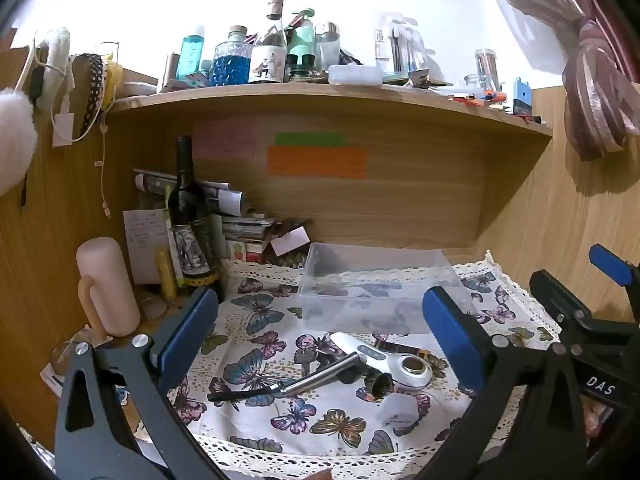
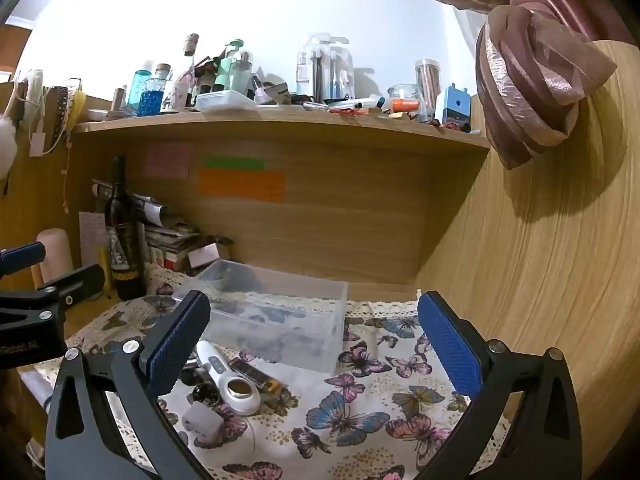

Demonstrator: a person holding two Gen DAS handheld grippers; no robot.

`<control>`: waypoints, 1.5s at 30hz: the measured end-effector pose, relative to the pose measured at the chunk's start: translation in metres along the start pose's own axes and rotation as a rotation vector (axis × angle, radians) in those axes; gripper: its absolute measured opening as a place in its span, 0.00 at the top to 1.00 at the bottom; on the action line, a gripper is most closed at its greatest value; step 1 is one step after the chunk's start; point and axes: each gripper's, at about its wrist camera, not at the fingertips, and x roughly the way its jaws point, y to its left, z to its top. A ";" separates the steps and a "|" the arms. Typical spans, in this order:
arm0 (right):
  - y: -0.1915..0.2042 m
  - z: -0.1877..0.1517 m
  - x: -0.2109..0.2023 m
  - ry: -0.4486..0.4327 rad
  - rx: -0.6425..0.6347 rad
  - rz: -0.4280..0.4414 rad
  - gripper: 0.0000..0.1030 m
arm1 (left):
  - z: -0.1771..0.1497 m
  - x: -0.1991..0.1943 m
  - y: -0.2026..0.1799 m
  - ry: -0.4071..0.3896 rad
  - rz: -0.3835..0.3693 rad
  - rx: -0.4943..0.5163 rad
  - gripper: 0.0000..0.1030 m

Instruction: Organize rigid objects

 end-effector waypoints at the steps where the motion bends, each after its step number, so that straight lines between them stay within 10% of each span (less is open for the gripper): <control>1: 0.000 0.000 0.000 0.006 0.000 -0.001 0.00 | 0.000 0.000 0.001 0.002 -0.002 -0.011 0.00; 45: 0.003 0.002 -0.003 -0.015 0.021 0.012 0.00 | 0.002 -0.004 0.006 -0.026 -0.001 -0.006 0.00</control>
